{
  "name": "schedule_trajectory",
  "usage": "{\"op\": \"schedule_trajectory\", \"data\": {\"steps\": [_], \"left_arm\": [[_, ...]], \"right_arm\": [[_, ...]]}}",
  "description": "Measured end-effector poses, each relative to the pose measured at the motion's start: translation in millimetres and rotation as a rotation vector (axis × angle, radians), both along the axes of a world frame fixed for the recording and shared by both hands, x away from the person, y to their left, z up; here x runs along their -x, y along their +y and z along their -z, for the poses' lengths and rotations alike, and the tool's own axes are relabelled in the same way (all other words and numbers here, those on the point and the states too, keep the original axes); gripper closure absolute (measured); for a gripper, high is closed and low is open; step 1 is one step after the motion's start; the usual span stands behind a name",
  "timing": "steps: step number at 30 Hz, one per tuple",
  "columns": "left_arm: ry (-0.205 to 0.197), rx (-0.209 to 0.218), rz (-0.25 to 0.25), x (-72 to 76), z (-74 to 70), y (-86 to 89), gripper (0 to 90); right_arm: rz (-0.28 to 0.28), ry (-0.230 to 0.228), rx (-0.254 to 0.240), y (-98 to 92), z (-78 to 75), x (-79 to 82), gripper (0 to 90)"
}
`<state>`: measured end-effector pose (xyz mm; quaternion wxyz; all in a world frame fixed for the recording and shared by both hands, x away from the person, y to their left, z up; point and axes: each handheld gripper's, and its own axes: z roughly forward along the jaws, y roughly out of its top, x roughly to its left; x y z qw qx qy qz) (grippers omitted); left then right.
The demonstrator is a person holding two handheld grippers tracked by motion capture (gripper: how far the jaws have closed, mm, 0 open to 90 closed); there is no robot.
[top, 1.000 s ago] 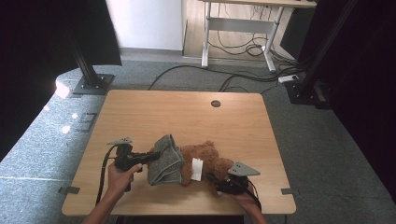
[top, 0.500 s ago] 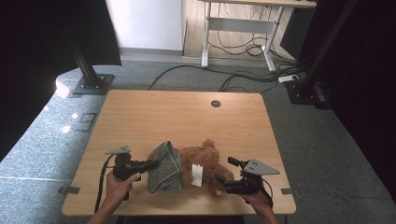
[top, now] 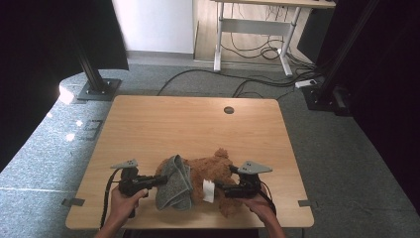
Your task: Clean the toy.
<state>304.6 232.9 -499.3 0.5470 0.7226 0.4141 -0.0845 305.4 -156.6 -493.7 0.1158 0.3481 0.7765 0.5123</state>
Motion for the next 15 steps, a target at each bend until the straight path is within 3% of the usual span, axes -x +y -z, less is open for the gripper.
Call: {"op": "schedule_trajectory", "data": {"steps": [2,6,8,10,15], "left_arm": [[0.016,0.008,0.012,2.4,2.5,1.6,79.5],[0.019,-0.008,0.028,6.0,3.8,2.2,79.5],[0.02,-0.01,0.026,6.2,4.5,3.0,79.4],[0.024,-0.005,0.023,4.6,5.5,3.5,79.4],[0.024,-0.013,0.0,-11.5,4.5,-3.7,79.4]], "right_arm": [[-0.008,0.028,0.007,0.0,4.6,4.0,19.4],[-0.037,0.081,0.078,5.6,17.0,12.9,26.5],[-0.043,0.095,0.077,9.2,22.2,14.6,32.7],[-0.044,0.094,0.075,11.1,24.8,14.3,39.5],[0.036,0.072,0.079,17.3,29.4,9.9,49.5]]}}
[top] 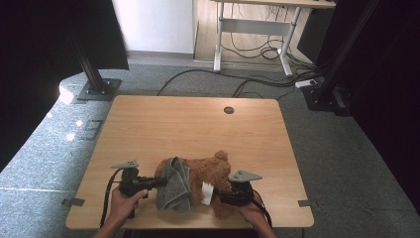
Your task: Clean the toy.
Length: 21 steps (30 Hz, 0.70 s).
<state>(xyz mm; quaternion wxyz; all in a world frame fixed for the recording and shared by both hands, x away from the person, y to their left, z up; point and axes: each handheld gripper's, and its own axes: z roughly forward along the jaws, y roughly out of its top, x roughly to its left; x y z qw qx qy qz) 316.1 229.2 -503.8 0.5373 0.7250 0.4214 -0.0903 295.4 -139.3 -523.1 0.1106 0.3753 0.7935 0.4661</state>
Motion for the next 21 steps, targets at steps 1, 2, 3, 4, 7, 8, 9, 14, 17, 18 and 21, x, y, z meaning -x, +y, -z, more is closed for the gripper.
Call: {"op": "schedule_trajectory", "data": {"steps": [1,2,3,4,7,8,9,14,17,18,21], "left_arm": [[-0.002,-0.01,-0.006,-4.8,-1.4,-2.7,79.5],[-0.002,-0.02,-0.011,-10.0,-2.8,-5.6,79.5],[-0.004,-0.032,-0.015,-15.5,-4.3,-8.3,79.5],[-0.004,-0.045,-0.02,-20.8,-6.0,-10.9,79.5],[0.002,-0.062,-0.031,-35.2,-14.6,-16.5,79.3],[-0.003,-0.057,-0.034,-37.2,-19.8,-17.1,79.3],[-0.01,-0.047,-0.034,-37.9,-24.4,-17.9,79.3],[-0.075,0.018,0.041,-32.5,-59.0,-46.8,79.3],[-0.099,0.013,0.107,-30.6,-69.7,-85.2,79.0],[-0.101,0.005,0.127,-30.6,-70.3,-99.7,78.8],[-0.112,-0.123,0.15,-33.3,-62.9,-141.5,78.4]], "right_arm": [[0.017,-0.004,0.004,1.7,0.4,-1.4,50.1],[0.036,-0.011,0.01,3.3,0.8,-2.9,50.5],[0.056,-0.024,0.018,4.8,1.4,-4.4,50.7],[0.073,-0.037,0.025,5.9,2.0,-6.0,50.9],[0.117,-0.061,0.027,4.8,4.1,-12.3,51.5],[0.126,-0.065,0.016,2.7,5.1,-14.9,51.5],[0.128,-0.063,0.005,1.1,5.8,-16.2,51.5],[0.104,-0.086,0.018,4.1,7.0,-12.8,51.1],[0.11,-0.097,0.032,8.1,7.2,-10.6,51.0],[0.115,-0.1,0.035,8.4,7.2,-10.3,50.9],[0.117,-0.104,0.044,7.8,7.4,-8.7,51.0]]}}
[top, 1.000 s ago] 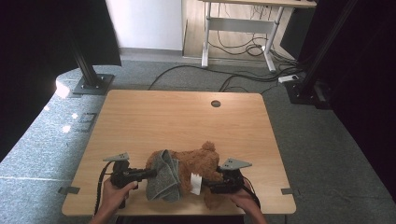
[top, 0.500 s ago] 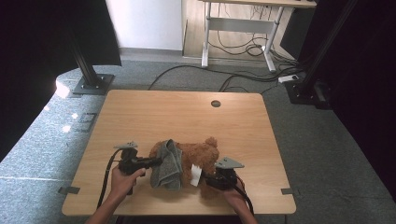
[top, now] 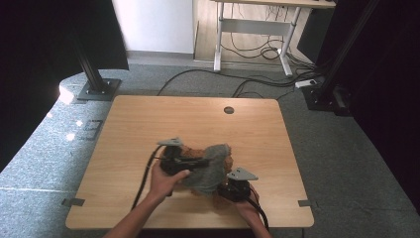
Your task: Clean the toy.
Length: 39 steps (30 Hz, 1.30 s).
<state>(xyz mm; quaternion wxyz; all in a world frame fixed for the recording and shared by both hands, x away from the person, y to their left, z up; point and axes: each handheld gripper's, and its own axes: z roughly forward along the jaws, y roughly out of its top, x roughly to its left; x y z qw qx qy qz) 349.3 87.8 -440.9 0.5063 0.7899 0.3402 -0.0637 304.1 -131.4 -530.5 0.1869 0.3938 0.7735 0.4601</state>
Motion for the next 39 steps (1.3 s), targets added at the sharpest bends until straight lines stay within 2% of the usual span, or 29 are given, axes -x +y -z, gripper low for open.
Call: {"op": "schedule_trajectory", "data": {"steps": [2,3,4,5,6,8,10,12,13,14,15,16,21,25,27,30,33,34,36,39], "left_arm": [[-0.008,-0.06,-0.008,-3.8,8.3,-10.6,78.4],[0.009,-0.051,-0.01,-7.2,12.4,-9.6,78.4],[0.037,-0.025,-0.013,-10.3,15.2,-5.1,78.5],[0.037,-0.025,-0.013,-10.3,15.2,-5.1,78.5],[0.051,-0.005,-0.046,-13.9,18.3,10.0,78.4],[0.055,0.011,-0.079,-15.2,19.5,25.3,78.4],[0.04,0.006,-0.132,-16.8,21.1,45.9,78.4],[0.048,0.003,-0.18,-20.7,25.1,66.0,78.4],[0.059,0.015,-0.198,-24.2,29.5,80.6,78.5],[0.081,0.047,-0.208,-26.3,33.9,91.0,78.5],[0.103,0.083,-0.211,-27.5,37.9,99.3,78.5],[0.109,0.101,-0.212,-26.8,40.4,104.2,78.5],[0.071,0.107,-0.222,-19.6,41.0,113.2,78.5],[0.057,0.13,-0.261,-18.1,40.6,127.8,78.5],[0.043,0.136,-0.3,-18.0,41.6,138.6,78.3],[0.013,0.115,-0.386,-17.0,47.8,156.4,77.9],[0.049,0.097,-0.398,-19.6,59.1,165.4,77.7],[0.05,0.09,-0.407,-19.1,60.3,167.5,77.7],[0.039,0.05,-0.42,-18.5,60.7,171.3,77.9],[0.049,0.031,-0.437,-17.7,64.5,176.8,78.2]], "right_arm": [[0.001,-0.009,0.015,0.1,0.8,2.6,51.3],[0.001,-0.014,0.027,0.3,1.3,4.1,51.7],[0.003,-0.019,0.038,0.3,2.0,5.4,52.1],[0.002,-0.022,0.037,0.0,2.3,6.4,52.4],[-0.002,-0.024,0.04,-0.3,2.3,7.1,52.8],[-0.012,-0.031,0.052,0.0,2.3,8.2,53.2],[-0.021,-0.036,0.063,0.1,2.0,8.6,53.7],[-0.03,-0.033,0.067,-0.7,1.7,8.8,53.8],[-0.034,-0.033,0.067,-1.1,1.8,8.8,53.8],[-0.04,-0.031,0.059,-1.9,1.8,8.9,53.8],[-0.046,-0.029,0.052,-1.9,1.6,8.7,53.8],[-0.051,-0.029,0.052,-1.2,1.7,8.9,53.8],[-0.06,-0.04,0.068,1.5,2.0,12.9,53.9],[-0.064,-0.037,0.065,0.4,2.0,12.7,54.1],[-0.065,-0.034,0.06,-0.1,2.2,12.2,54.1],[-0.066,-0.033,0.057,-0.5,2.4,12.0,54.0],[-0.068,-0.033,0.057,-0.7,2.6,12.0,54.0],[-0.069,-0.033,0.057,-0.8,2.6,12.0,54.0],[-0.068,-0.033,0.057,-0.8,2.7,12.1,54.0],[-0.066,-0.032,0.057,-0.9,2.6,12.0,54.0]]}}
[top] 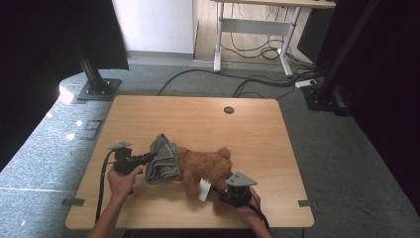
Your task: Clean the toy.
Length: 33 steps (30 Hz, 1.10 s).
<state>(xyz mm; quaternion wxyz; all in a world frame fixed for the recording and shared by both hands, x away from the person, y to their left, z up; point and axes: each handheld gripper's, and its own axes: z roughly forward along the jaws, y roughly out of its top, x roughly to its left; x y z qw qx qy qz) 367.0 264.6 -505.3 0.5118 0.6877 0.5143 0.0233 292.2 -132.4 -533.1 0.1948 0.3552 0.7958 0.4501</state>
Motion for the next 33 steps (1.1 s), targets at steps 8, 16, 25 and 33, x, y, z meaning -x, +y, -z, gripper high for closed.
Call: {"op": "schedule_trajectory", "data": {"steps": [8,16,25,33], "left_arm": [[0.032,0.003,-0.011,3.7,6.3,6.9,78.9],[-0.105,0.112,0.064,21.7,-42.1,-10.7,80.2],[-0.083,0.149,0.285,6.3,-67.6,-100.9,80.1],[-0.045,0.062,0.414,7.0,-60.4,-185.6,79.6]], "right_arm": [[-0.005,0.002,-0.001,-1.1,0.5,0.3,54.0],[-0.006,0.008,-0.01,-2.4,1.0,-0.9,53.9],[-0.014,0.001,-0.006,-2.3,1.3,-0.6,54.0],[-0.019,0.004,-0.009,-2.5,1.7,-1.0,53.9]]}}
